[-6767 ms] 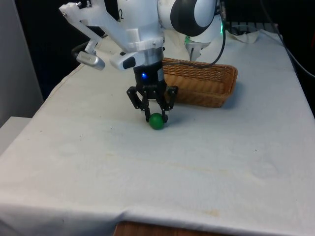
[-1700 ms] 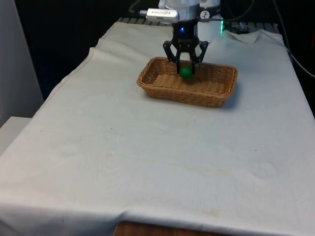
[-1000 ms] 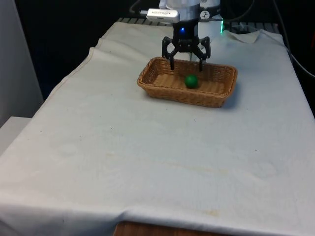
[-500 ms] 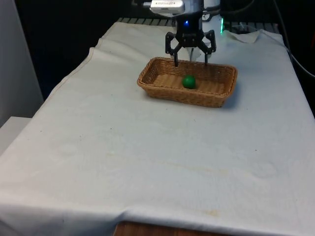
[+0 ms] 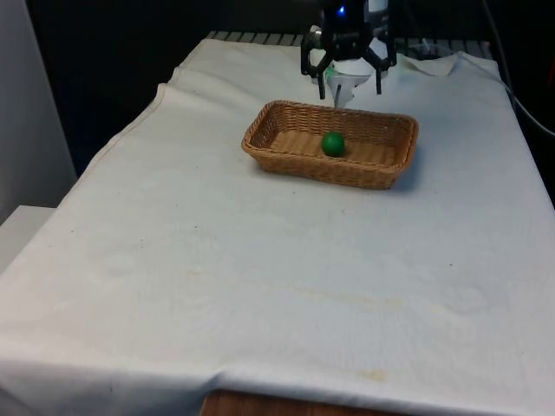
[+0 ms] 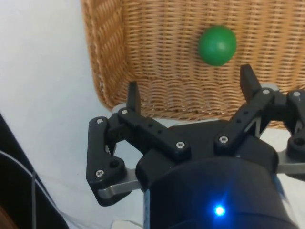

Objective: Pick up the ball and place it into the basket.

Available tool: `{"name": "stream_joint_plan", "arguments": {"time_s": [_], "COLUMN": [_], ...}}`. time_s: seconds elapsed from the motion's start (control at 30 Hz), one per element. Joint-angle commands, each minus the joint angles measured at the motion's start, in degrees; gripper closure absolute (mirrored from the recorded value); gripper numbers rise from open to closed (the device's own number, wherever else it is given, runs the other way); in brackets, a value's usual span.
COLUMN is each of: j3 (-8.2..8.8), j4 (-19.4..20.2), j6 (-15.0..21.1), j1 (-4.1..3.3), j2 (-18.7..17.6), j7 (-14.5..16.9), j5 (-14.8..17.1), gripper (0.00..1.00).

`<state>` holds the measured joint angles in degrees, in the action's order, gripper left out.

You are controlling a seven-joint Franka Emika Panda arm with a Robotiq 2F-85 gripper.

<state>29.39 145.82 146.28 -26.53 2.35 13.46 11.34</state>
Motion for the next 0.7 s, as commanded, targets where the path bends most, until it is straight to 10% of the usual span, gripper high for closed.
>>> {"name": "stream_joint_plan", "arguments": {"time_s": [0.0, 0.67], "j3": [-0.23, -3.38], "j4": [-0.74, -8.77], "j6": [-0.97, -8.42], "j1": [0.0, -0.06], "j2": [0.17, 0.86], "j7": [-0.92, -2.86], "j5": [-1.15, -2.58], "gripper": [0.0, 0.0]}}
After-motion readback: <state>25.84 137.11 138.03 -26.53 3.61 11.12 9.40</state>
